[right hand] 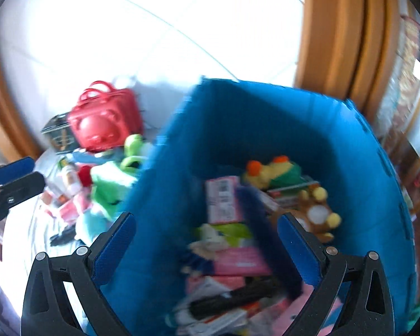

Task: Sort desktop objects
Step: 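Move both tools back from the crate to the pile on the bed, then grasp black flashlight with left tool while right tool grasps green-bodied pig plush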

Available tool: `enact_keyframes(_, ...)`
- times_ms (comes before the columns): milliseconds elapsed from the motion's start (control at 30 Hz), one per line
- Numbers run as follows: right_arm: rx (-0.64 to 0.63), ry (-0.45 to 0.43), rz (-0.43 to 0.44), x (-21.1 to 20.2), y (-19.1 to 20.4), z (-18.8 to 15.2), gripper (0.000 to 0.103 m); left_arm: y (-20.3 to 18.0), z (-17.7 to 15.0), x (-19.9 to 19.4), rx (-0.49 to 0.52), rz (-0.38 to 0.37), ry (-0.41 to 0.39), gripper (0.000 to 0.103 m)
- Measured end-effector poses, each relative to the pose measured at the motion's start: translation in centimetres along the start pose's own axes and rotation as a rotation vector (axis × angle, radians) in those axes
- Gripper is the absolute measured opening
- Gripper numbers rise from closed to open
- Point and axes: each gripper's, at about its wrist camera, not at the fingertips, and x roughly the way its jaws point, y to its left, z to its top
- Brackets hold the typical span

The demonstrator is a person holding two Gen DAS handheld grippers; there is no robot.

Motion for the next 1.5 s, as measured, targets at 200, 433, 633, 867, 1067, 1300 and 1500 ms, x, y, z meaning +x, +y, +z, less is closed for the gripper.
enact_keyframes(200, -0.079, -0.018, 0.073, -0.9, 7.0, -0.6, 0.103, 6.1, -3.6, -2.1, -0.06, 0.095, 0.003, 0.057)
enact_keyframes(433, -0.146, -0.028, 0.148, -0.5, 14.7, -1.3, 0.103, 13.1, -8.5, -3.8, -0.107, 0.23, -0.014, 0.057)
enact_keyframes(633, -0.166, -0.034, 0.211, 0.8, 20.0, -2.9, 0.103, 18.0, -12.8, -3.6, -0.125, 0.337, -0.034, 0.057)
enact_keyframes(867, -0.143, 0.079, 0.242, 6.5, 23.8, -5.4, 0.103, 24.9, -19.2, -0.1, -0.217, 0.381, 0.082, 0.057)
enact_keyframes(1067, -0.126, 0.241, 0.188, 13.0, 25.6, -7.9, 0.103, 29.0, -24.0, 3.5, -0.262, 0.315, 0.174, 0.057)
enact_keyframes(1300, -0.077, 0.382, 0.152, 19.0, 26.5, -9.2, 0.103, 31.5, -25.2, 8.2, -0.244, 0.264, 0.256, 0.057)
enact_keyframes(1500, -0.053, 0.444, 0.136, 22.9, 27.4, -8.6, 0.103, 31.6, -24.6, 12.9, -0.172, 0.217, 0.3, 0.057)
